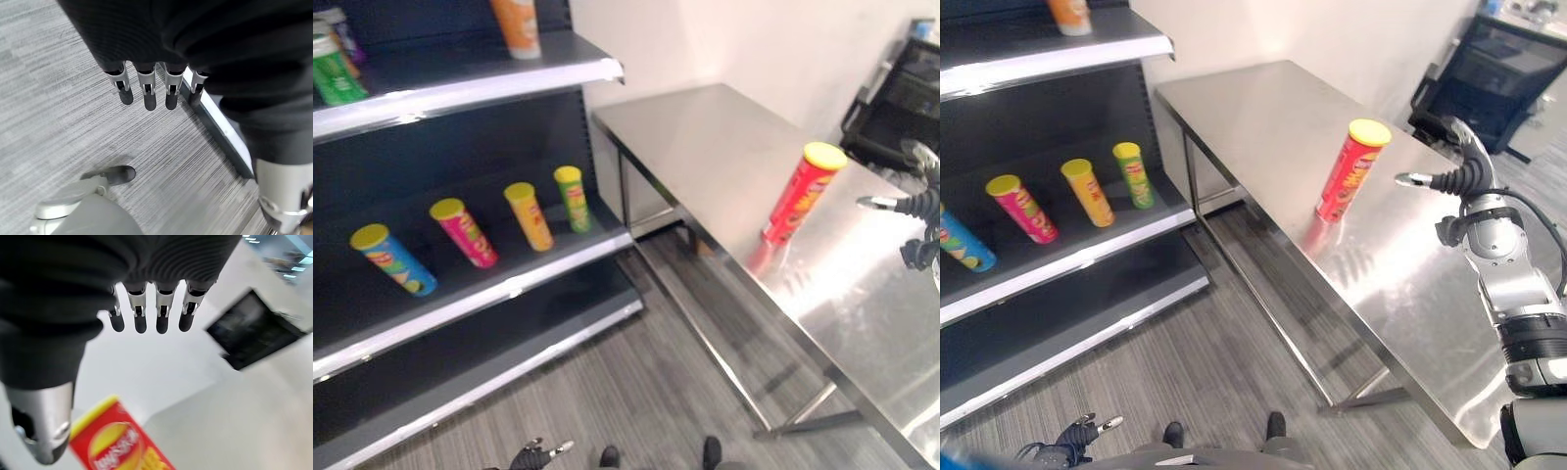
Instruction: Put the goods on the table back onto the shelves and tidy them up.
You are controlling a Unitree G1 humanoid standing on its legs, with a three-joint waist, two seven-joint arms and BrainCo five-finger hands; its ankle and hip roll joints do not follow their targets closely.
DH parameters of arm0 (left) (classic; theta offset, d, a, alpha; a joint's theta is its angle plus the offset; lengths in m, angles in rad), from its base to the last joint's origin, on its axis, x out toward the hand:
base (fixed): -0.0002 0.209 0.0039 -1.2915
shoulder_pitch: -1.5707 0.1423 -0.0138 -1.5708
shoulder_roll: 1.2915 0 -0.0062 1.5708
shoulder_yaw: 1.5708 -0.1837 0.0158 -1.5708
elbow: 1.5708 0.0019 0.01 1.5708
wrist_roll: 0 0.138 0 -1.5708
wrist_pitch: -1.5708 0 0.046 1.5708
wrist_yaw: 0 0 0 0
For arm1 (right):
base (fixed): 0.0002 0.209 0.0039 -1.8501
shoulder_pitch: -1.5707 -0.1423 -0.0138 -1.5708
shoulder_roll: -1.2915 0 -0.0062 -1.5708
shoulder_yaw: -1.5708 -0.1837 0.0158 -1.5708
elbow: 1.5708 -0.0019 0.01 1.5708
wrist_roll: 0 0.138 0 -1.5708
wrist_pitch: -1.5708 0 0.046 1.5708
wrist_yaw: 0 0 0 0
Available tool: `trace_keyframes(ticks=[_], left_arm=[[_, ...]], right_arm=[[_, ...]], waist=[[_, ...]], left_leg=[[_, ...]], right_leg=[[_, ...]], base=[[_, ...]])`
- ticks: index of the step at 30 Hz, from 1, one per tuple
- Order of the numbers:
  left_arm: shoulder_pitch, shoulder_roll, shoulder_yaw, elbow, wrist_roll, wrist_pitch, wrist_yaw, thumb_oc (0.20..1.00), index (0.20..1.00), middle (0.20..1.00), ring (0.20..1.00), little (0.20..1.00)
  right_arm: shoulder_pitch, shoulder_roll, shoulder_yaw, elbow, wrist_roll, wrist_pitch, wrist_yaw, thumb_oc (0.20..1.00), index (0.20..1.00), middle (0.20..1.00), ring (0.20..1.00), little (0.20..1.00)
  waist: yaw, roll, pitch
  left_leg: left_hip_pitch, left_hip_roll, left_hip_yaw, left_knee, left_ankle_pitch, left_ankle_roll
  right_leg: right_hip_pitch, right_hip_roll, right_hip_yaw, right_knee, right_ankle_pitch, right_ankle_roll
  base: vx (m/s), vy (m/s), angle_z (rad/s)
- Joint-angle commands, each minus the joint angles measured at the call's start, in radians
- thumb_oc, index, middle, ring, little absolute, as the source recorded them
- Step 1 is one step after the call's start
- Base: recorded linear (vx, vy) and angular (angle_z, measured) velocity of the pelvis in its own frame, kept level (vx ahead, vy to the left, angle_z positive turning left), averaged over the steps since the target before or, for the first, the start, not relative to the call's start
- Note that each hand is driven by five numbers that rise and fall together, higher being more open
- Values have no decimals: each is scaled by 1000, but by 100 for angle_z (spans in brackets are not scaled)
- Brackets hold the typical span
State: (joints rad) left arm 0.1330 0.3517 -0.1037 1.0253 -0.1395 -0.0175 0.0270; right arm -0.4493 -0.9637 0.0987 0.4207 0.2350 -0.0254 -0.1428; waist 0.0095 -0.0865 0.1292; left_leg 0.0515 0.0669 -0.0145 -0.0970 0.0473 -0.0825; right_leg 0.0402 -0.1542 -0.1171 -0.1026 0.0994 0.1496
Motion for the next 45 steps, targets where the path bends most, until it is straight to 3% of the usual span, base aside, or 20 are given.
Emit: trace_keyframes(ticks=[1,20,38,40,41,42,45], left_arm=[[-9,19,-30,25,-26,-7,13,1000,1000,1000,1000,1000],[-6,-2,-51,31,-81,-11,21,1000,1000,1000,1000,1000],[-20,0,-72,32,-78,-21,2,1000,1000,1000,1000,1000],[-29,1,-77,46,-69,-21,-4,1000,1000,1000,1000,1000],[-32,2,-78,51,-68,-22,-5,1000,1000,1000,1000,1000],[-35,2,-77,56,-67,-21,-6,1000,1000,1000,1000,1000],[-38,-1,-79,69,-59,-18,-8,1000,1000,1000,1000,1000]], right_arm=[[-165,-54,63,51,34,-25,-11,1000,1000,1000,1000,1000],[-381,-67,232,338,68,-3,12,1000,1000,1000,1000,1000],[-464,-96,430,429,52,23,166,1000,1000,1000,1000,1000],[-474,-108,467,449,36,35,201,749,749,749,749,749],[-484,-111,480,455,30,39,207,514,514,514,514,514],[-492,-112,489,463,26,40,210,200,200,200,200,200],[-508,-104,501,478,8,45,209,200,200,200,200,200]], waist=[[45,6,6],[91,9,7],[91,-11,10],[89,-16,8],[88,-19,7],[88,-18,8],[84,-19,8]], left_leg=[[-42,6,2,20,-63,-16],[-61,19,-64,16,-38,-42],[-52,26,-63,16,-39,-49],[-51,27,-62,15,-39,-51],[-51,28,-62,14,-39,-51],[-50,28,-62,14,-39,-51],[-48,31,-57,12,-39,-50]], right_leg=[[41,9,-47,87,-179,15],[75,38,-118,74,-203,-7],[79,43,-125,76,-209,-10],[81,43,-124,76,-208,-11],[80,44,-125,75,-208,-12],[80,44,-124,75,-208,-12],[78,44,-120,74,-206,-11]], base=[[23,-56,8],[14,-33,16],[0,0,1],[0,0,0],[0,0,0],[0,0,0],[0,0,0]])
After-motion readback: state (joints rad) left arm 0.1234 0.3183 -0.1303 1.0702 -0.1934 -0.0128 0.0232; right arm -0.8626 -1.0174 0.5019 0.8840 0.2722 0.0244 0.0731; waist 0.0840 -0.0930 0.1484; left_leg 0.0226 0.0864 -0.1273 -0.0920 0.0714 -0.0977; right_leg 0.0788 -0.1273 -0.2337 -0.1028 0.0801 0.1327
